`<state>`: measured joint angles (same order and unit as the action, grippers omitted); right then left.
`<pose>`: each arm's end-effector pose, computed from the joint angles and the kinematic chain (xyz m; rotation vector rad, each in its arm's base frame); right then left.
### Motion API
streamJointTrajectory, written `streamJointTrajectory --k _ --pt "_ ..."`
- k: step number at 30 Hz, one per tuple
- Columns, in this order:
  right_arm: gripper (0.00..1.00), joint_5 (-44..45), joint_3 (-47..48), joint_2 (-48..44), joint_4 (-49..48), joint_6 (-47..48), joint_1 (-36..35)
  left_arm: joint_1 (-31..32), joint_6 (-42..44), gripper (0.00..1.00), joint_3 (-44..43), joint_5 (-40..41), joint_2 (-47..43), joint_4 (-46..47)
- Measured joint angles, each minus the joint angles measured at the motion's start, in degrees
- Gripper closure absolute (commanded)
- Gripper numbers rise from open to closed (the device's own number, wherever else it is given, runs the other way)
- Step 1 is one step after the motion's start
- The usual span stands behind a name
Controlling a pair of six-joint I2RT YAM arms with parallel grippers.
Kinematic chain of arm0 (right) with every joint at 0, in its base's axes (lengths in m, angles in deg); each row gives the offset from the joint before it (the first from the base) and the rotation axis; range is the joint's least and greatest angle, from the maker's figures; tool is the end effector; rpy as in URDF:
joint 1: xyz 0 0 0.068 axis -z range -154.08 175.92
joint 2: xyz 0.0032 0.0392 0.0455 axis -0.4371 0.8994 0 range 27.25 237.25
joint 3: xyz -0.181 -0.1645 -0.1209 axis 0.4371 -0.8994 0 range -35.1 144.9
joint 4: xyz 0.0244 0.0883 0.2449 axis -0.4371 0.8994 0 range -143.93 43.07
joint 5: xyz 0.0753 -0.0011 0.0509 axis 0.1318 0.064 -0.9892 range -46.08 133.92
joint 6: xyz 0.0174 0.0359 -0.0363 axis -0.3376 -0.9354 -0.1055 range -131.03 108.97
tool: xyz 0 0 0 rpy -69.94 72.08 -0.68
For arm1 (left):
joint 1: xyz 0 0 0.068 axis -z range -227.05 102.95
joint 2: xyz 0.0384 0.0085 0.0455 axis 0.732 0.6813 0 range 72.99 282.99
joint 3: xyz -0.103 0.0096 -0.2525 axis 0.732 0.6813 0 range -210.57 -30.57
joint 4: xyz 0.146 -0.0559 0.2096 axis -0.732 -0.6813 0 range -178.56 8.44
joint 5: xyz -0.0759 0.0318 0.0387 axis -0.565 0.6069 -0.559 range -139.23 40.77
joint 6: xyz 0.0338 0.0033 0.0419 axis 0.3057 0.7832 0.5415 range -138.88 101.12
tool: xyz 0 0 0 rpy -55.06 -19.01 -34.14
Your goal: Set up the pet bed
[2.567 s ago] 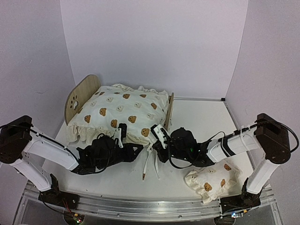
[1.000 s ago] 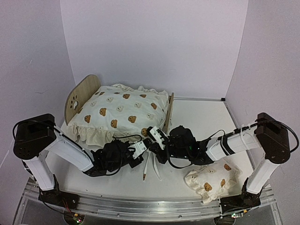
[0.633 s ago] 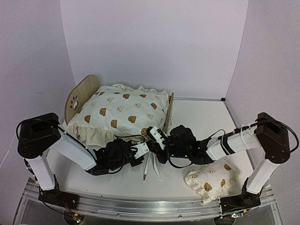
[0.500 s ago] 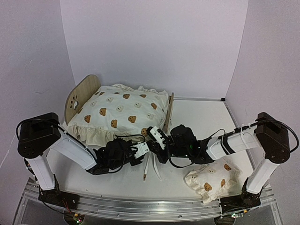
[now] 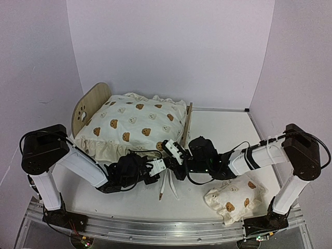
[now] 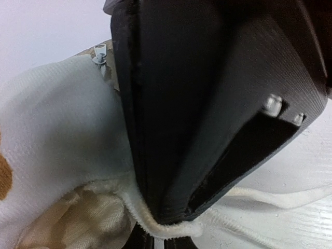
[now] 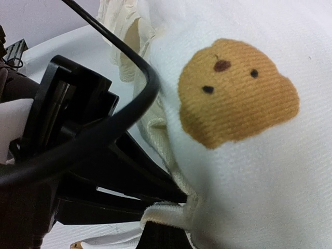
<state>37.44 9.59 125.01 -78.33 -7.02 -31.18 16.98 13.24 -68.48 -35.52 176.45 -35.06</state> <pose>0.1851 0.2933 0.1628 -1.1493 1.8053 0.6753 0.1565 -0.3021 0.1367 1.2976 1.3827 -0.1518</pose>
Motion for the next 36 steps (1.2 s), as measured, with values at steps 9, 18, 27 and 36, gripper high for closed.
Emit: streamJointTrajectory --k 9,18,27,36 --pt "0.80 0.83 0.44 -0.17 0.94 -2.51 0.04 0.04 -3.93 1.00 -0.11 0.92 -0.46 -0.61" --pt "0.47 6.14 1.09 -7.93 17.03 -23.41 -1.03 0.79 -24.15 1.00 3.10 1.90 -5.44 1.62" --pt "0.34 5.84 -5.20 -11.41 13.49 -36.37 -3.37 1.25 -46.07 1.00 4.57 -0.79 -7.50 -0.04" --pt "0.45 5.62 -6.71 -0.85 -0.17 -39.76 -4.61 1.05 -63.17 1.00 5.79 -3.56 -9.33 -0.48"
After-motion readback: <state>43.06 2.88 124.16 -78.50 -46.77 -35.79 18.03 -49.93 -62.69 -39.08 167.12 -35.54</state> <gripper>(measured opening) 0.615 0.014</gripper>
